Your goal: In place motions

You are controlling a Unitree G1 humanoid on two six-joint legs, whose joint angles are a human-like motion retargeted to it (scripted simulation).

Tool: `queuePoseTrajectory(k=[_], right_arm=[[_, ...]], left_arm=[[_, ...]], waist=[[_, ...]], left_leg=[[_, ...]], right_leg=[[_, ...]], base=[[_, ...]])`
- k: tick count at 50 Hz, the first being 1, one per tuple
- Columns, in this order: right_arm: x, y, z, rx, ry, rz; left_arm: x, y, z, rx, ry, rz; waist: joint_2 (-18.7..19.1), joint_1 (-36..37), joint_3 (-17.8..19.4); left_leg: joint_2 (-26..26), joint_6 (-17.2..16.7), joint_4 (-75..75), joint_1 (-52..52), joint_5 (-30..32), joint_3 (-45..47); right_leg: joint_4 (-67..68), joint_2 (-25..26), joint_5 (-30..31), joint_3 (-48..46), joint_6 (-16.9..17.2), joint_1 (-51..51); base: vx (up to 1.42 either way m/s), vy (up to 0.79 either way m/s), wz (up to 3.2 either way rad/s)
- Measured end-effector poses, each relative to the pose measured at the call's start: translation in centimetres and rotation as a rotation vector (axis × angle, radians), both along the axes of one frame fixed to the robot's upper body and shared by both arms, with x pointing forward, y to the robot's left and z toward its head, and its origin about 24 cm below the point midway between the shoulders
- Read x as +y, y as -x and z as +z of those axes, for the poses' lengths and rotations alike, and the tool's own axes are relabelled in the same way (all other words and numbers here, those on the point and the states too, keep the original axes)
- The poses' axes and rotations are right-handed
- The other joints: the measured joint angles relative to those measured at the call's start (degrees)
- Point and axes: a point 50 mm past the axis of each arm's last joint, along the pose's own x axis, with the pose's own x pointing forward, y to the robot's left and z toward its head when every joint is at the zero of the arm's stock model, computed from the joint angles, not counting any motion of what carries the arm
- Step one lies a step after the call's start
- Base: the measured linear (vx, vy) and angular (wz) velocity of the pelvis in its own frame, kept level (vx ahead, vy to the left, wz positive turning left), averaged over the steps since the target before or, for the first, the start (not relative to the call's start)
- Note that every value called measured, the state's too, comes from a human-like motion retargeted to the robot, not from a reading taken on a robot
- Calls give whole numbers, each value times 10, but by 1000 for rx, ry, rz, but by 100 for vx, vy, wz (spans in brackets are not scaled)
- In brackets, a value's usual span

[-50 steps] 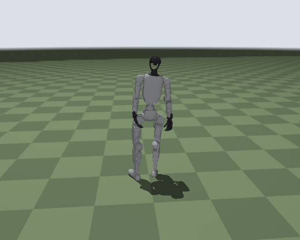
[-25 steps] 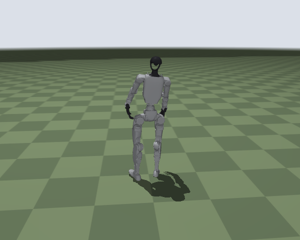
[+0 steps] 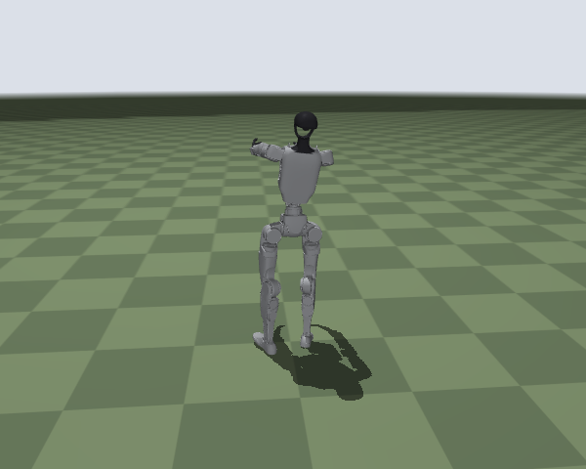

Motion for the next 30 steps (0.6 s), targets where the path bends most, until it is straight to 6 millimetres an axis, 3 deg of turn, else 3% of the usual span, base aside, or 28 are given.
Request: queuePoseTrajectory(k=[9, 19, 22, 25, 30], right_arm=[[0, 3, -12, 37, -40, -37], [-5, 14, -38, 77, -13, -61], [-9, 22, -54, 85, 56, -80], [-16, 36, -80, 107, 156, -73], [-38, 82, -148, 312, 288, -92]], left_arm=[[-1, 2, -6, 22, -50, -17], [1, 13, -35, 11, -54, -41], [9, 24, -56, 39, -70, -30], [20, 45, -89, 128, -77, -37], [43, 112, -163, 429, -127, -54]], waist=[[-1, 1, -15], [-4, 1, 0], [-3, -2, 11], [1, -7, 21], [5, -12, 41]], left_leg=[[-1, 1, -1, 9, -5, -4], [-4, 2, 0, 14, -4, -7], [-5, 3, 1, 16, -3, -8], [-5, 3, 0, 17, -2, -8], [-5, 3, 0, 21, -1, -8]], right_leg=[[1, 3, -7, -2, 0, 9], [2, 1, -6, -2, -1, 16], [2, 1, -5, -3, -1, 18], [3, 0, -4, -4, -1, 19], [3, 0, -2, -3, -2, 21]], base=[[2, 0, 0], [0, 0, 0], [0, 0, 0], [-4, 3, 1], [-2, 2, 0]])
